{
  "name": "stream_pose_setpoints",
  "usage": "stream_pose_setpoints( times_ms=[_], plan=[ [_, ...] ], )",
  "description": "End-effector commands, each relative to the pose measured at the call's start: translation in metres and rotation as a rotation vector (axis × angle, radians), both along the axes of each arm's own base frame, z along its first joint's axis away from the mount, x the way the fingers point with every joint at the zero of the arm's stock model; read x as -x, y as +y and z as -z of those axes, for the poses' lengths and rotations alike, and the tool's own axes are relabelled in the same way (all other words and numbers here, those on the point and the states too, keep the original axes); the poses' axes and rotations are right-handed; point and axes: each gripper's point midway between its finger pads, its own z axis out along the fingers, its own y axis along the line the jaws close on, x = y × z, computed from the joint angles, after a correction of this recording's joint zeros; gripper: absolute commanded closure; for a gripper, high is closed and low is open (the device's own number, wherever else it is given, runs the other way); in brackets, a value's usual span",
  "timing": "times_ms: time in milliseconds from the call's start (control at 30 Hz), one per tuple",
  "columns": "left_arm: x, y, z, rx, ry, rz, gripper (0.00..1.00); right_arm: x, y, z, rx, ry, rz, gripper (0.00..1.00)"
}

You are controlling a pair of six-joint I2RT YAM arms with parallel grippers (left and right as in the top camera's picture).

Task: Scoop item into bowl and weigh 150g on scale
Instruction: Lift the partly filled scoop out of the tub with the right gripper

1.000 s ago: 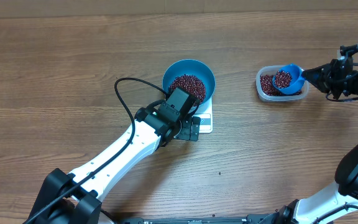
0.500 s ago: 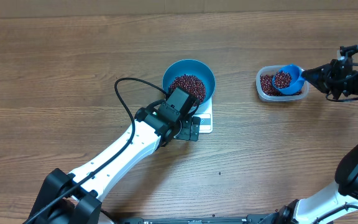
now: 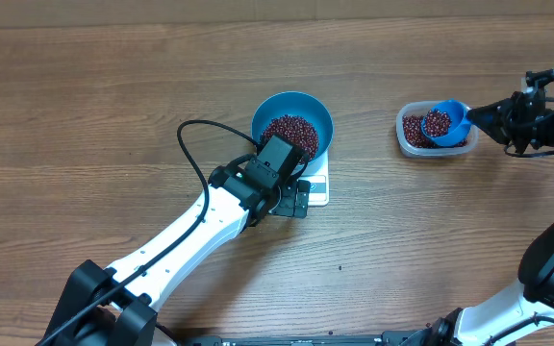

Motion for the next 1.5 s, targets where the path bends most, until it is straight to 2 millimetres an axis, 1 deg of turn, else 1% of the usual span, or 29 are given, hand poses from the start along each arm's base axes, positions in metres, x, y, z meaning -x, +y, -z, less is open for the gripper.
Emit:
stream_pose_setpoints(
  times_ms=[0,133,300,433,633,733,767,867,900,1000,1067,1133,1233,1333,1467],
  plan=[
    [0.003,0.001,0.005,-0.001,0.014,0.01,0.0,-0.006,0.0,-0.012,-0.008,-0.045,-0.013,0.96],
    [0.0,-0.001,-0.001,-0.001,0.009,0.019,0.0,-0.006,-0.001,-0.012,-0.007,-0.045,-0.013,0.96],
    [-0.004,-0.003,-0.022,0.001,0.005,0.018,0.0,-0.006,-0.001,-0.013,-0.007,-0.046,-0.013,0.96],
    [-0.007,-0.006,-0.034,0.009,-0.004,0.018,0.0,-0.006,0.0,-0.012,0.002,-0.054,-0.025,0.96],
    [-0.002,-0.003,-0.046,0.002,0.004,0.018,0.01,-0.003,0.001,-0.013,-0.008,-0.039,-0.024,0.96],
    [-0.001,-0.002,-0.062,0.036,-0.031,0.006,0.0,-0.003,0.001,-0.013,-0.007,-0.04,-0.024,0.96],
    [-0.001,-0.002,-0.074,0.06,-0.06,0.001,0.0,-0.003,0.001,-0.013,-0.006,-0.04,-0.024,0.96],
    [-0.002,0.001,-0.101,0.103,-0.14,-0.004,0.01,-0.003,0.001,-0.013,-0.003,-0.044,-0.026,0.96],
    [-0.004,0.003,-0.112,0.113,-0.178,-0.012,0.01,-0.003,0.001,-0.013,-0.003,-0.044,-0.026,0.96],
    [-0.011,0.015,-0.134,0.103,-0.279,-0.052,0.0,-0.003,0.0,-0.013,-0.003,-0.045,-0.027,0.96],
    [-0.014,0.022,-0.141,0.081,-0.317,-0.077,0.0,-0.004,0.0,-0.013,-0.002,-0.047,-0.029,0.96],
    [-0.015,0.024,-0.141,0.072,-0.322,-0.083,0.0,-0.003,0.001,-0.013,-0.002,-0.046,-0.028,0.96],
    [-0.014,0.02,-0.132,0.07,-0.292,-0.07,0.0,-0.003,0.001,-0.013,-0.006,-0.047,-0.029,0.96],
    [-0.012,0.011,-0.116,0.069,-0.235,-0.044,0.0,-0.004,0.005,-0.018,-0.03,-0.069,-0.047,0.96],
    [-0.01,0.003,-0.093,0.056,-0.155,-0.013,0.0,-0.005,0.016,-0.035,-0.072,-0.169,-0.124,0.96]
  ],
)
